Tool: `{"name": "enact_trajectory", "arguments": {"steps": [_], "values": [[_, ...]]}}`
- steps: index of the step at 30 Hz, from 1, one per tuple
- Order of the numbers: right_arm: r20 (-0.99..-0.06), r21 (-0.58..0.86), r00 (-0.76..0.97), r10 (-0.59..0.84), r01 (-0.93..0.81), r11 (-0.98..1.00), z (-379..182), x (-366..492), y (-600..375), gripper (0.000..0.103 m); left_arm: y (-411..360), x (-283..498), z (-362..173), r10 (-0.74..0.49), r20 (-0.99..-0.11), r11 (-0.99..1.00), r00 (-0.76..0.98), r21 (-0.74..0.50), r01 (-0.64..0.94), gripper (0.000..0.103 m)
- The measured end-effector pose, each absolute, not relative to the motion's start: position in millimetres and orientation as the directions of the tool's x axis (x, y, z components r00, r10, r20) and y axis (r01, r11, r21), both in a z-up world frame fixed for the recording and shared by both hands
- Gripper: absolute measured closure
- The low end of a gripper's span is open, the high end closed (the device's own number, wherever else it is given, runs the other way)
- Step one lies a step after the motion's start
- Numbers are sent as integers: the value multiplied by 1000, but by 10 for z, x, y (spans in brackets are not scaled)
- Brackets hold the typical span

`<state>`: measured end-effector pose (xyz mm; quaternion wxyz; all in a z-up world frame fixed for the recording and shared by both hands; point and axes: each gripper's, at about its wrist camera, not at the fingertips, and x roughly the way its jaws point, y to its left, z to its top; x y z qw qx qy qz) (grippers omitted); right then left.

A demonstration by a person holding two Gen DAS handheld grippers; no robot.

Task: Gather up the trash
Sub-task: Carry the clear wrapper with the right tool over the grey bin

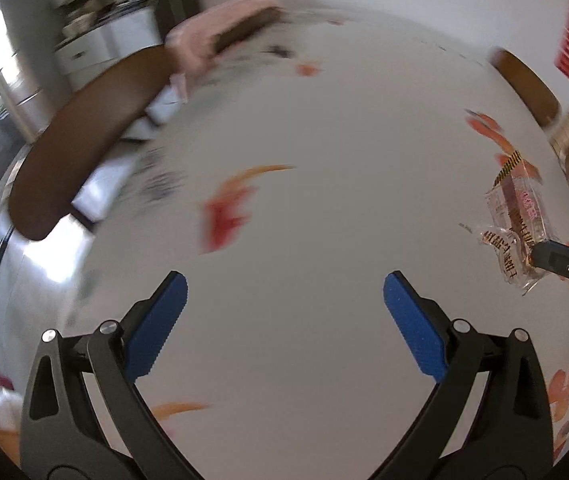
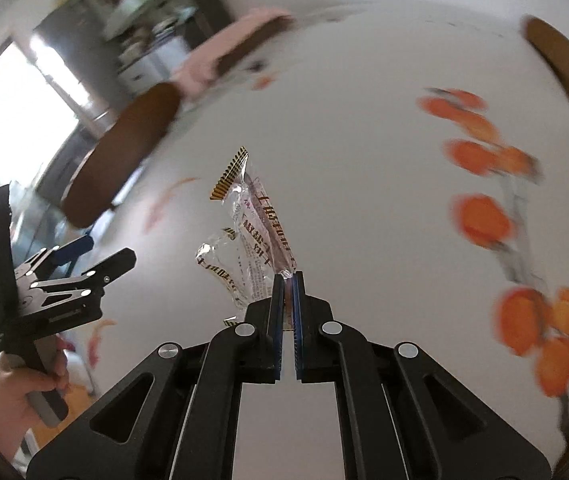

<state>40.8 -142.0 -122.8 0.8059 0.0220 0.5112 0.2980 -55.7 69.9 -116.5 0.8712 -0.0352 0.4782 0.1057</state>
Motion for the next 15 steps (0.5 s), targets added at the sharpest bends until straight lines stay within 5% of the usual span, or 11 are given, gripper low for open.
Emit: {"name": "enact_trajectory", "arguments": {"steps": [15], "values": [[-806,408,-75,587,-789,459,-1440,-1027,2336,98,3609,-2880,-1491,391,-871,731,296,99,-675,7]]}}
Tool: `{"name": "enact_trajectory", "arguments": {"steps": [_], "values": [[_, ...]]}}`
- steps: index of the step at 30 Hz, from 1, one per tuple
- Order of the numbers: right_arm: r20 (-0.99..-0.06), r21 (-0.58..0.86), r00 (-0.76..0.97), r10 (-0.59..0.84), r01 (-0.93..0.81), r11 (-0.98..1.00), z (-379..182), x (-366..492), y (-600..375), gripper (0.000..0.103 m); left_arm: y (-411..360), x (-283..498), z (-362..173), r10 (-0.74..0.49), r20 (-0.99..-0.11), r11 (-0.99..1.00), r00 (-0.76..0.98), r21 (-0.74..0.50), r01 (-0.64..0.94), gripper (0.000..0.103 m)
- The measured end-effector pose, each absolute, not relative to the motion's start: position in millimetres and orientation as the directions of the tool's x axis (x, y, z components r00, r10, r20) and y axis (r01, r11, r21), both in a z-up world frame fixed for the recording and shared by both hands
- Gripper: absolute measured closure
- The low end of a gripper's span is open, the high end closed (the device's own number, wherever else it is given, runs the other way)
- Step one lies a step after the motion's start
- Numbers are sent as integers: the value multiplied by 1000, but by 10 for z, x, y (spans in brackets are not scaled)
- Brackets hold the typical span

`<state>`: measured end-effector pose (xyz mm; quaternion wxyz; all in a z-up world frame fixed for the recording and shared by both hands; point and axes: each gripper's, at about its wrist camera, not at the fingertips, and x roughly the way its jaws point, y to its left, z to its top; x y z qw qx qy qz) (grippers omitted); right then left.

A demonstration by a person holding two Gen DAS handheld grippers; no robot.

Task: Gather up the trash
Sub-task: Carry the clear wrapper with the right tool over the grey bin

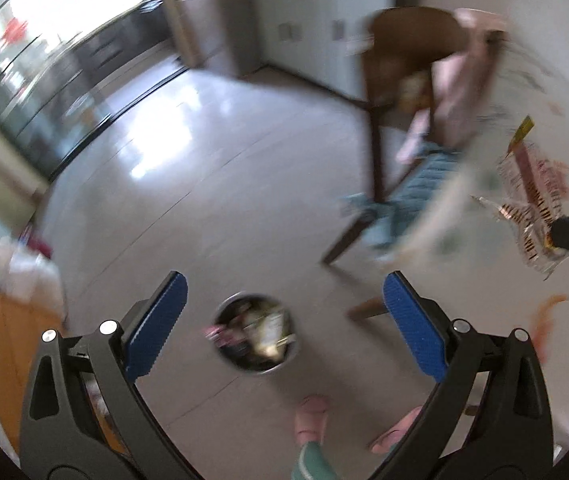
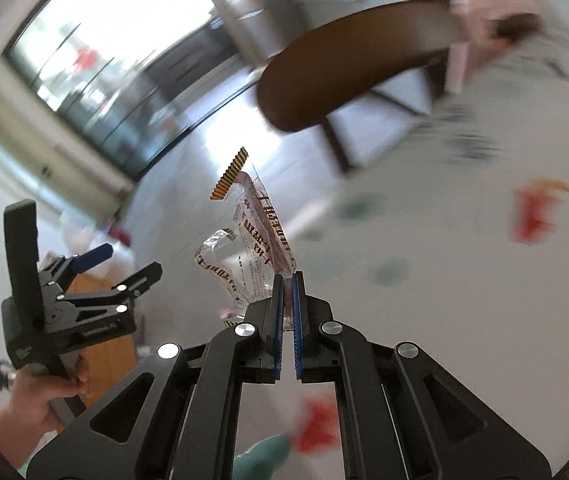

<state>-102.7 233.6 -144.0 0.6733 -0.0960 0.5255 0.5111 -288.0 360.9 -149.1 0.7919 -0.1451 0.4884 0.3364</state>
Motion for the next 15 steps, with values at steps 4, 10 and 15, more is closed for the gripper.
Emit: {"name": "enact_trajectory", "arguments": {"steps": [4,10,15], "values": [[-812,434,-169,559,-816,383,-1681,-1456,3071,98,4173,-3493,-1799,396,-895,643,204,112,-758,7],[-840,458,-274,468,-821,341,-2193,-2076,3864,98,4664,-4137,-2205,370,-921,550,123,111,-828,7],[-882,441,-323,344,-821,361,-2870,-2437,4228,98,4901,-4453,-2701,322,-942,490,92,83,-868,7]]}}
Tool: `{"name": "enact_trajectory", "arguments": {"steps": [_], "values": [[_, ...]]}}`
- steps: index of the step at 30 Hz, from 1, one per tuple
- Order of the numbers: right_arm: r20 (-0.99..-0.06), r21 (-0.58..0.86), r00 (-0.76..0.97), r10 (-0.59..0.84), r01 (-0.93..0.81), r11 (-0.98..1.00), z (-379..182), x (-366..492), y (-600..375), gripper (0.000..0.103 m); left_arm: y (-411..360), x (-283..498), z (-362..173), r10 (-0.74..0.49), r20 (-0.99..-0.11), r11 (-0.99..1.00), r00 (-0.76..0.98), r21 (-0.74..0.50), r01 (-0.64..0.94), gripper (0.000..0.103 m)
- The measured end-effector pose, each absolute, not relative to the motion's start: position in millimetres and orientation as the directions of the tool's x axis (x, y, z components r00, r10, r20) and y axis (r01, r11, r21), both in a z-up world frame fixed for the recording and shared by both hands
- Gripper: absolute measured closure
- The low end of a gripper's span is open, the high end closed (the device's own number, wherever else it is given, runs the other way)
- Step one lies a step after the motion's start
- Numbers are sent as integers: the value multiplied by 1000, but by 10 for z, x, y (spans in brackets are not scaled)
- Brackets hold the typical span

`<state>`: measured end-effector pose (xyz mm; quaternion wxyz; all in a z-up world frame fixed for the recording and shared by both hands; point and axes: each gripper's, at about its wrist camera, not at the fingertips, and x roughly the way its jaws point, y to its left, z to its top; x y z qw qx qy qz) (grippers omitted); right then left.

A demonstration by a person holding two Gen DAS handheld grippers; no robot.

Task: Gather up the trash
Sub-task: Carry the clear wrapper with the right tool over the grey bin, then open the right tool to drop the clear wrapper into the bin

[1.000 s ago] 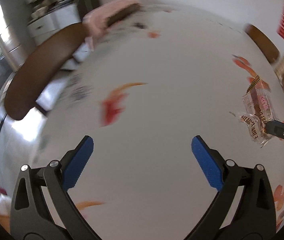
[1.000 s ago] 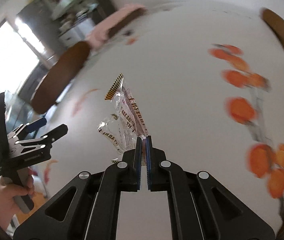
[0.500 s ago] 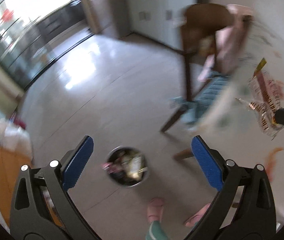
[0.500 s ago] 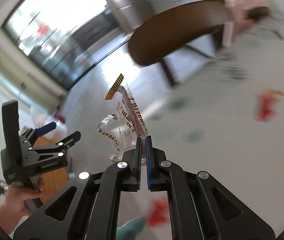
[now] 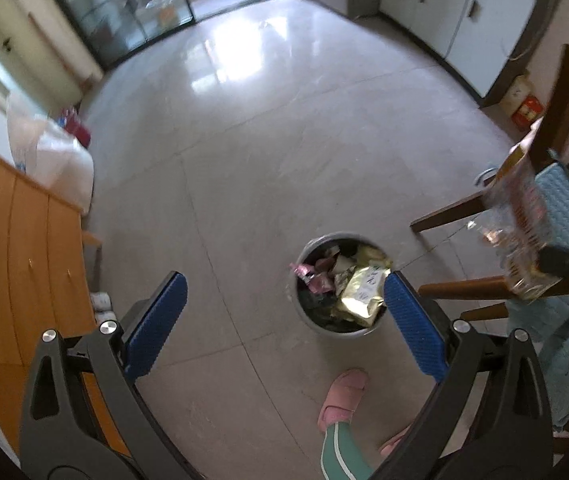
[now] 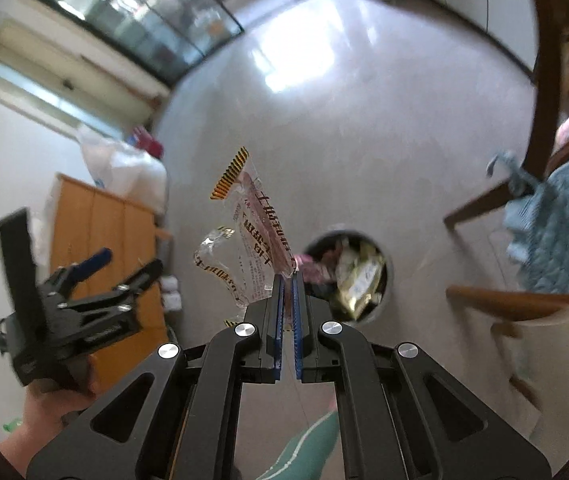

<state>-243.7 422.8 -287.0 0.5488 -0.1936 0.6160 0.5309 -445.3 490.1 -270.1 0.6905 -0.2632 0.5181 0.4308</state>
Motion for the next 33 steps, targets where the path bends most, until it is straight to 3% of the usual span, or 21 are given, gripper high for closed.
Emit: {"name": "enact_trajectory", "arguments": {"steps": [13,20,22,24,25,33], "values": [[-931,353,-351,95,-807,473,-5100,-2605,4522,98,5119,-4506,-4597,180,-983,461,39,49,-886,7],[-929,329,-370,13,-811,484,-5914,-2637,4608,94,5139,-4503,-5177,123,-992,449,16,41,-892,7],[-928,329,-372,11,-808,489,-5988,-2650,4636,87,5115,-4511,-5225,114,-993,454,15,39,-890,7],[-930,324,-369,9,-805,497,-6029,-2642,4646,65,5084,-4503,-5258,108,-994,461,17,35,-887,7],[-929,327,-369,15,-803,498,-6034,-2635,4651,61,5068,-4503,-5250,107,-994,465,16,35,-885,7],[-911,396,-397,111,-765,509,-5602,-2561,4669,57,5024,-4476,-5017,130,-991,479,34,32,-877,7]]}}
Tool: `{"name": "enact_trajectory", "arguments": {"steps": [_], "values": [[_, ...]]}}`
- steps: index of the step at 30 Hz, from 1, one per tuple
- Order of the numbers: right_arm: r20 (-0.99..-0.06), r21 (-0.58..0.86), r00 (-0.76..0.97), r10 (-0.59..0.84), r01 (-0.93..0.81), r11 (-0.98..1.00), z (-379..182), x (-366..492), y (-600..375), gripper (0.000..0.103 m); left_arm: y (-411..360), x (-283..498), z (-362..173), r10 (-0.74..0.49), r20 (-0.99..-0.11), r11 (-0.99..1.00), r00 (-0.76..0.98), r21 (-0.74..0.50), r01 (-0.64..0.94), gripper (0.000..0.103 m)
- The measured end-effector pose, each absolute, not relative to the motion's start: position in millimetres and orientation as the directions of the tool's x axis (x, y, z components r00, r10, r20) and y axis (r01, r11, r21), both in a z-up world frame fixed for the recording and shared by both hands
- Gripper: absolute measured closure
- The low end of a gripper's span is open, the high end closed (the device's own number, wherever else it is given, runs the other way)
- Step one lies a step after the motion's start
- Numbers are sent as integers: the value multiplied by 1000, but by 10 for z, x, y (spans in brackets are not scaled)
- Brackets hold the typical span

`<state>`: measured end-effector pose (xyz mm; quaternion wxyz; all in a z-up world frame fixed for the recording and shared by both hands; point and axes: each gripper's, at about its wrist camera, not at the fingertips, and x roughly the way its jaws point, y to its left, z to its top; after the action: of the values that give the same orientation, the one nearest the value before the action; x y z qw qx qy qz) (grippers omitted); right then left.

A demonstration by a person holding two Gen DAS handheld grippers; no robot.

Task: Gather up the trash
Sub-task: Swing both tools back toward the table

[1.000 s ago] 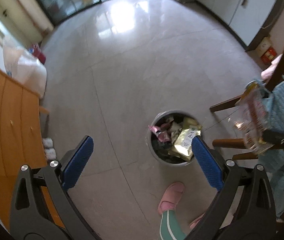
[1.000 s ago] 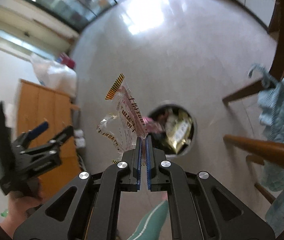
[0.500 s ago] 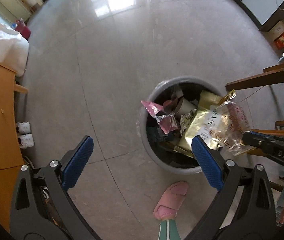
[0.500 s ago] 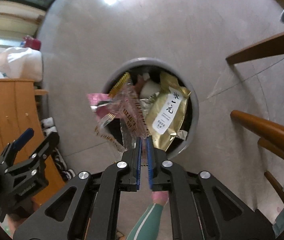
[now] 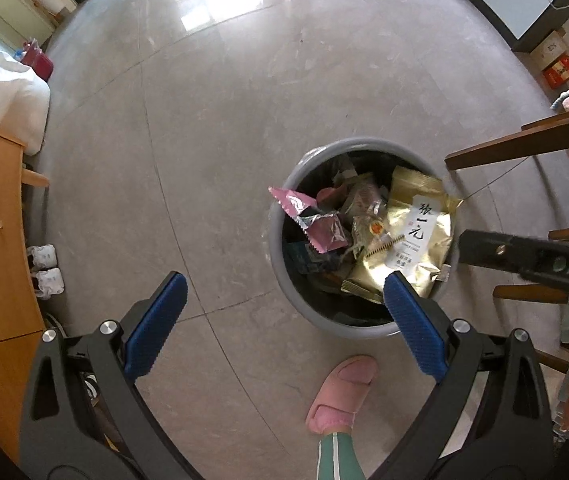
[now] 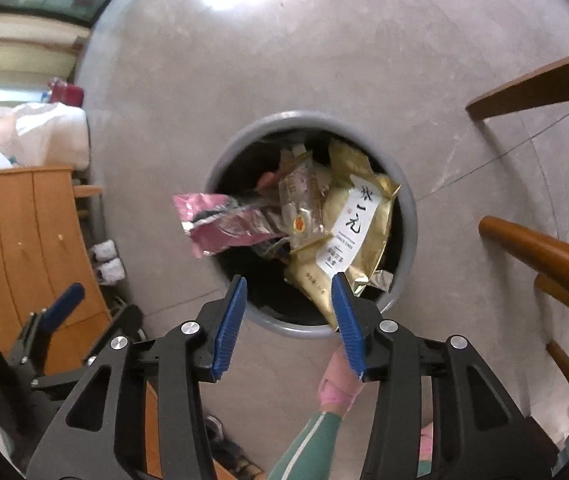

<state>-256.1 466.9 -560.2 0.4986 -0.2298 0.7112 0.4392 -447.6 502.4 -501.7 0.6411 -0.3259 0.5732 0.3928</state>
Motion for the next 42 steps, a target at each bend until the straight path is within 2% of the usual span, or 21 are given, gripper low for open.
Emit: {"name": "enact_trajectory", "arguments": {"steps": [5,7,10,12,15,17,21,30,42], "values": [[-889,457,-395,231,-749,479,-4839,-2531,4660,57,4989,-4460,-4535,190,-982,477,12,82,-875,7],[-851,523,-416,321,-728,444,-4326,-2512,4642,57,4978,-4447,-4261,223,-974,473,-38,142,-870,7],[-813,559,-395,428,-736,382,-3569,-2463,4595,54,4955,-4413,-3824,277,-961,478,-24,159,-864,7],[-794,559,-358,491,-749,357,-3059,-2392,4529,47,4933,-4357,-3451,319,-948,493,-8,173,-852,7],[-767,552,-298,568,-757,349,-2477,-2207,4368,44,4846,-4212,-2881,385,-923,532,26,198,-824,7],[-759,533,-240,605,-763,366,-2143,-2048,4212,38,4776,-4091,-2527,420,-906,564,60,208,-799,7],[-746,493,-106,658,-751,438,-1571,-1632,3714,36,4603,-3784,-1972,451,-882,623,138,201,-756,7],[-750,424,157,643,-632,648,-992,-930,2199,33,3825,-2983,-1168,423,-840,784,339,152,-602,7],[-750,392,413,516,-351,850,-666,-594,-158,28,2064,-1858,-692,257,-808,956,530,134,-260,7]]}}
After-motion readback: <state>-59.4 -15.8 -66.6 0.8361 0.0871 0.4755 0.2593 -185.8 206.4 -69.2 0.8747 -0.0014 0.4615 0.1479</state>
